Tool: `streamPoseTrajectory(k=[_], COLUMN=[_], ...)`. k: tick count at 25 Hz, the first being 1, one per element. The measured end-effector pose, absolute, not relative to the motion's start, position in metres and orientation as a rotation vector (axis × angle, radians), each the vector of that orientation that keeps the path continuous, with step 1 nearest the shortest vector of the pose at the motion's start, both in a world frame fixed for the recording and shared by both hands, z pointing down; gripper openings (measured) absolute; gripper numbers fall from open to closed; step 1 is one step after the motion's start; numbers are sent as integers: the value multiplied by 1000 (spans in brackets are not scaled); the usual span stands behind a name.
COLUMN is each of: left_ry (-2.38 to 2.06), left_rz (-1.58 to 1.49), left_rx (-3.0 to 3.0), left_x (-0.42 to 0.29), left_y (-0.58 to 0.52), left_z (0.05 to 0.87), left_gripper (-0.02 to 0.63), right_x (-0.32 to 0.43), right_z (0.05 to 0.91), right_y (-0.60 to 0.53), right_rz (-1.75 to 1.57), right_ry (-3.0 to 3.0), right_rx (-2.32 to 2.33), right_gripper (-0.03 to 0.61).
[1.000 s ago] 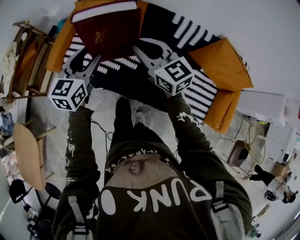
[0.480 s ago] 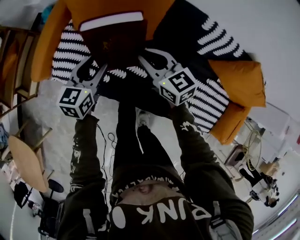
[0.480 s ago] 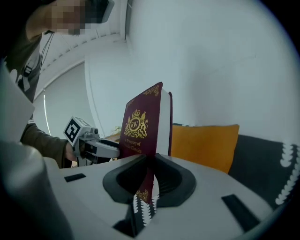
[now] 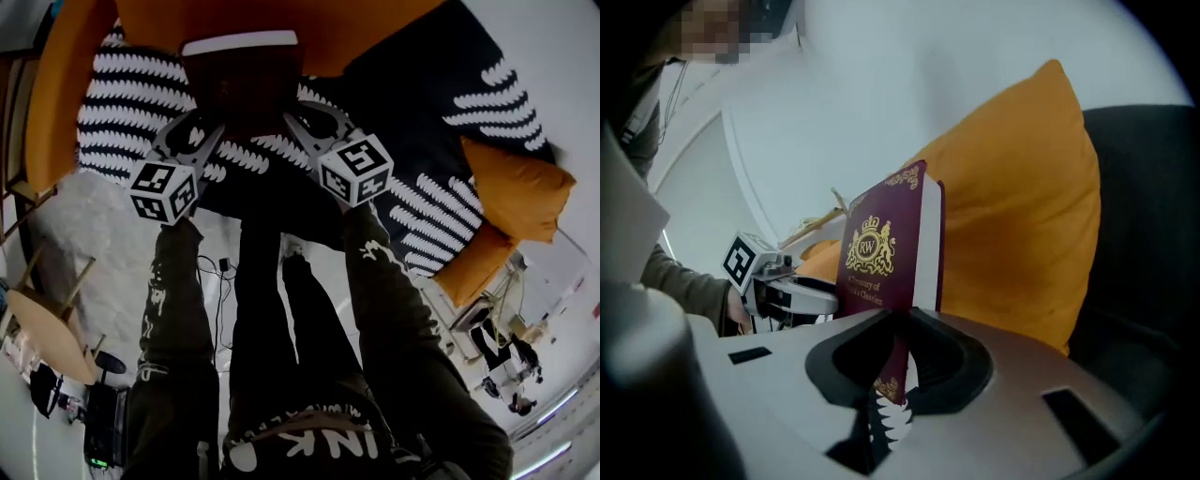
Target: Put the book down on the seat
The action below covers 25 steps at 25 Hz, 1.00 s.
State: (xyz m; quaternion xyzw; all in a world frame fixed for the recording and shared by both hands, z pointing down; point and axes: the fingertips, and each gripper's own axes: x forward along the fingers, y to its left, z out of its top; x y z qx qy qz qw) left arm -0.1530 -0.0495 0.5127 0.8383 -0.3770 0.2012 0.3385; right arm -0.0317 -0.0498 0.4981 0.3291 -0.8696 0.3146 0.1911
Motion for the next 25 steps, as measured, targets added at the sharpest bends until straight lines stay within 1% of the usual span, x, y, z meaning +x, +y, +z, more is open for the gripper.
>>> streamPoseTrajectory(k=[5, 11, 16, 22, 25], left_ry=[-948, -943, -925, -931, -998], left_rz=[539, 481, 446, 325, 257], left_rx=[2117, 2072, 2087, 2152, 2174], left_x=[-117, -127, -98, -127, -138], left_y=[-55, -58, -82, -67, -75], left_z=[548, 586, 587, 572, 557], left_gripper=[207, 211, 219, 220, 203], right_x=[3, -7, 22, 1, 8], right_z=[530, 568, 568, 550, 536], right_y=[-58, -66, -87, -67, -73], right_rz=[931, 973, 967, 916, 885], right_ry=[-2377, -2364, -2397, -2492, -2528], right_rx=[915, 946, 959, 936, 966], right_gripper=[60, 63, 66, 69, 67])
